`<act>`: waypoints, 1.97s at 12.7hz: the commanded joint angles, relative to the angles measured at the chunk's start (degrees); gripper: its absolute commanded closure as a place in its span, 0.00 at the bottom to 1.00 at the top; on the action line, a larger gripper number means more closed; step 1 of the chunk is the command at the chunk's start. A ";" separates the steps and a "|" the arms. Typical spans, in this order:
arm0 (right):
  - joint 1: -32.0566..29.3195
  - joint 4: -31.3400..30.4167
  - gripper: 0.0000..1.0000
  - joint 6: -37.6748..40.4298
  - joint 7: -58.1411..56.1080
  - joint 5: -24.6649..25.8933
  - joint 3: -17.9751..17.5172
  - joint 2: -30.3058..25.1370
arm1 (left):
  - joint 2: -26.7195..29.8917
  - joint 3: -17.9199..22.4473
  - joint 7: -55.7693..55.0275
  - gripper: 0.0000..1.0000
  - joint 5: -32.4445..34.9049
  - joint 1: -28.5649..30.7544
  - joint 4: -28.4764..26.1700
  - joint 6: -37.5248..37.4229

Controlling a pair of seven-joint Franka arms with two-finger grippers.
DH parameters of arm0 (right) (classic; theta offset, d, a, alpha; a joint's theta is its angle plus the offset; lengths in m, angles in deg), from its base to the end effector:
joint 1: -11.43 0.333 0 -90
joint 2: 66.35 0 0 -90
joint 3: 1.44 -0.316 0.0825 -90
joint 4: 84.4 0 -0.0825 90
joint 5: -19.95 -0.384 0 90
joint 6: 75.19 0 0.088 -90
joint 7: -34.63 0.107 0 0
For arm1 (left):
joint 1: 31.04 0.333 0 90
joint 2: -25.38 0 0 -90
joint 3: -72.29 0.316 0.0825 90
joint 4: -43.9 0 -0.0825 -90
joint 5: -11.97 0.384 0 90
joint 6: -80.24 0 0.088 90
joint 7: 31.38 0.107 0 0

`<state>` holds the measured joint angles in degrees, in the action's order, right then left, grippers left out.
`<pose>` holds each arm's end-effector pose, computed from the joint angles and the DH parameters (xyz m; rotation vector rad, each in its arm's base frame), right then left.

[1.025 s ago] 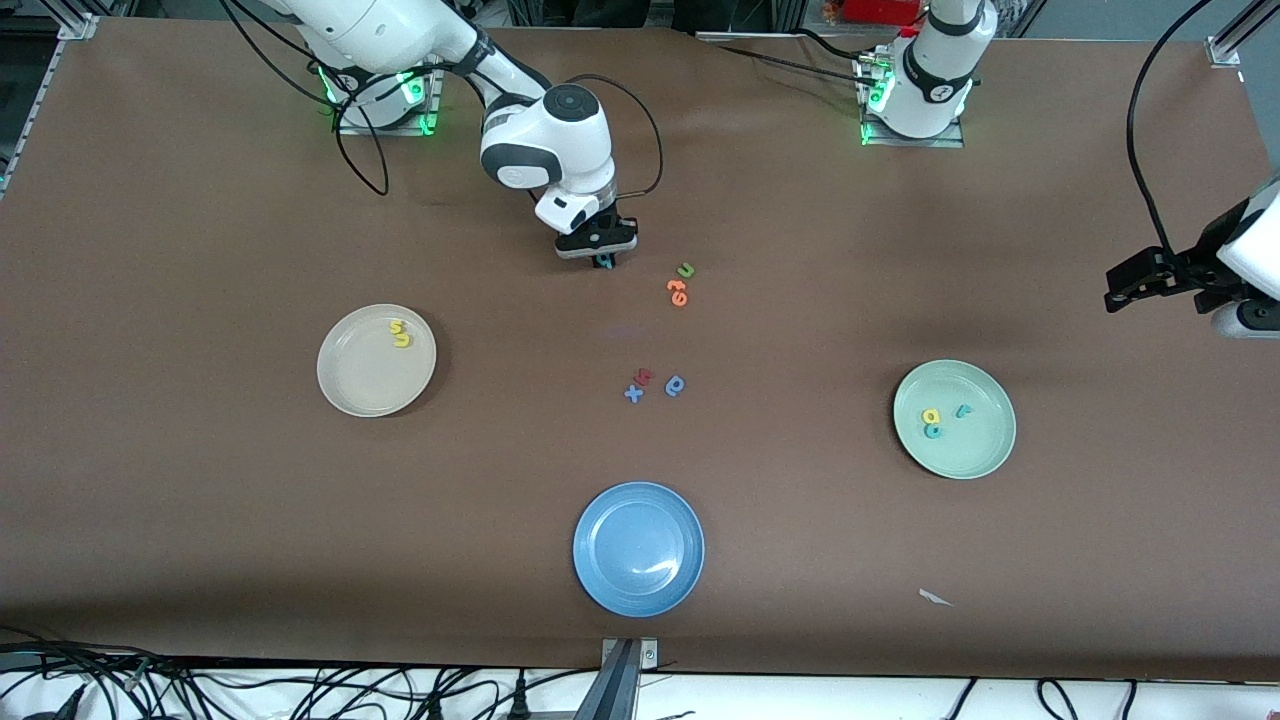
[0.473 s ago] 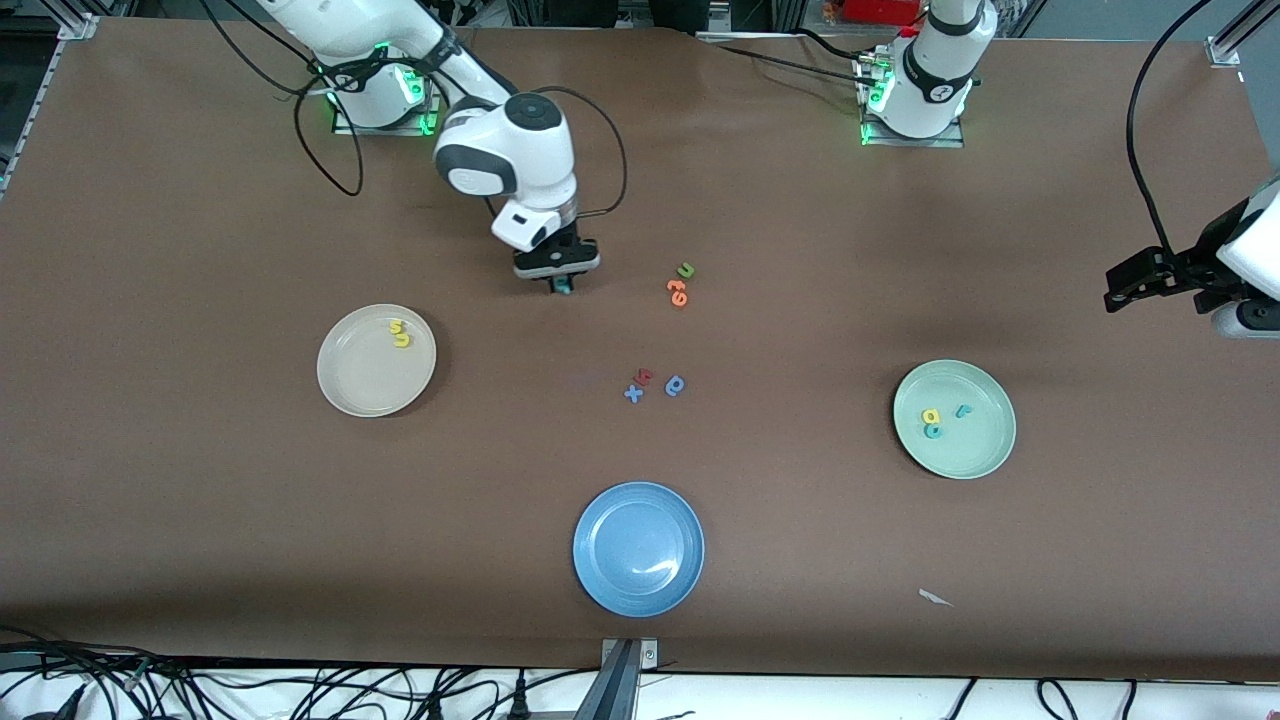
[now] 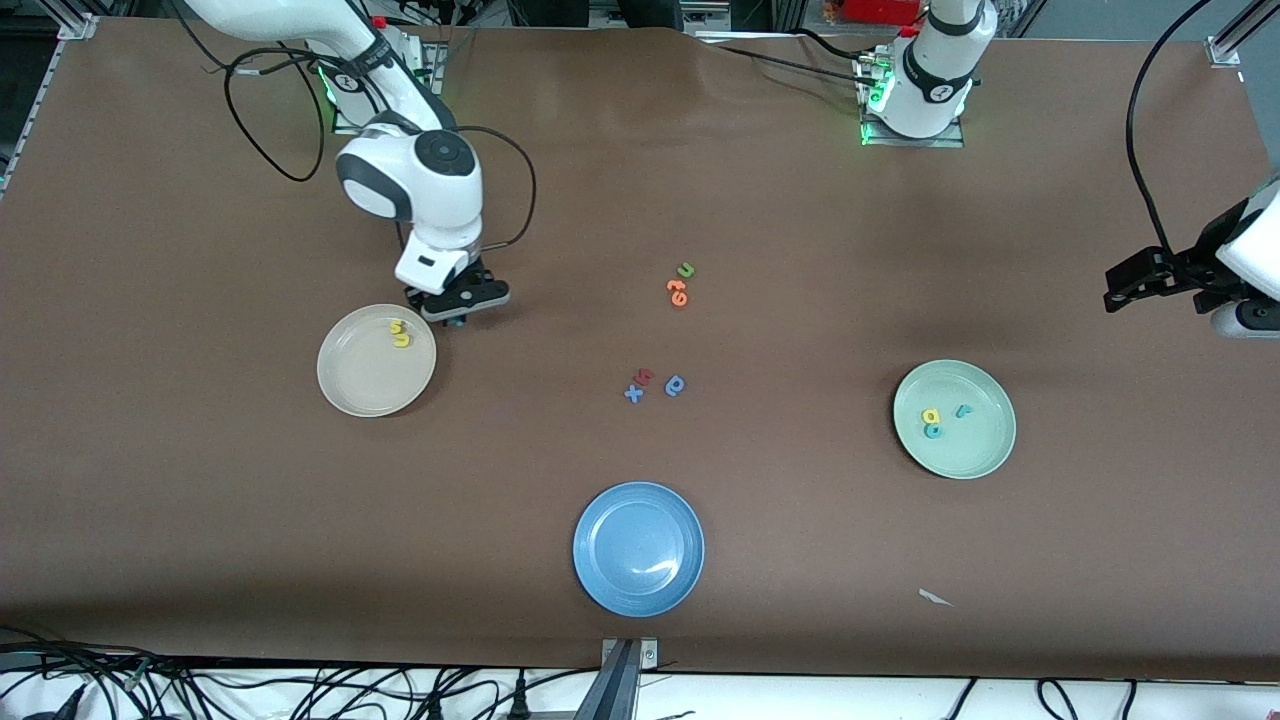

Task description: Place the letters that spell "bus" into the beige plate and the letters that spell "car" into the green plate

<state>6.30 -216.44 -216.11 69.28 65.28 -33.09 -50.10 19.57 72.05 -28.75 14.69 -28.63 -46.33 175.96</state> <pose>0.4605 0.2364 0.2344 2.7555 0.6784 0.1877 0.5914 0.0272 0.5733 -3.0950 0.0199 0.0117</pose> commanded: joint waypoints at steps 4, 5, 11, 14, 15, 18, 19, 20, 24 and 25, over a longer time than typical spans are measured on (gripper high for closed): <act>0.03 2.57 0.94 1.35 -24.26 -8.94 10.02 -3.59 | 0.98 -0.11 0.54 0.00 -1.49 0.23 -0.82 0.26; 0.03 3.01 0.94 0.65 -26.37 -10.51 11.17 -3.24 | 0.98 -0.11 0.54 0.00 -1.49 0.23 -0.82 0.26; -0.14 4.95 0.65 -1.20 -29.38 -16.50 13.81 -0.43 | 0.98 -0.20 0.54 0.00 -1.49 0.23 -0.82 0.26; -0.23 5.74 0.18 -1.38 -29.38 -19.40 14.60 -0.08 | 0.89 -0.29 0.54 0.00 -1.49 -0.12 -0.91 0.26; -0.32 5.82 0.11 -1.38 -29.38 -19.84 15.04 -0.08 | 0.89 -0.29 0.54 0.00 -1.49 -0.12 -0.91 0.09; -0.23 7.39 0.01 -0.51 -29.46 -24.48 15.31 0.10 | 0.80 -0.29 0.54 0.00 -1.49 -0.21 -0.91 0.00; -0.23 8.54 0.01 1.50 -29.47 -25.11 15.31 0.01 | 0.80 -0.29 0.54 0.00 -1.49 -0.21 -0.91 0.00; -0.23 10.20 0.01 4.22 -29.12 -25.20 15.14 0.01 | 0.89 -0.29 0.54 0.00 -1.49 -0.21 -0.91 0.00; -0.14 19.77 0.01 18.97 -28.85 -30.11 14.17 -0.43 | 0.80 -0.38 0.45 0.00 -1.49 -0.38 -0.91 0.00; -0.14 22.76 0.01 23.28 -29.02 -31.00 14.08 -0.60 | 0.80 -0.29 0.45 0.00 -1.49 -0.39 -0.91 0.00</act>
<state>6.25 -199.09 -200.01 41.07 37.06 -18.25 -50.67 19.57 71.55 -28.75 14.68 -28.84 -46.43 175.93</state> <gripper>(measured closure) 0.004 0.000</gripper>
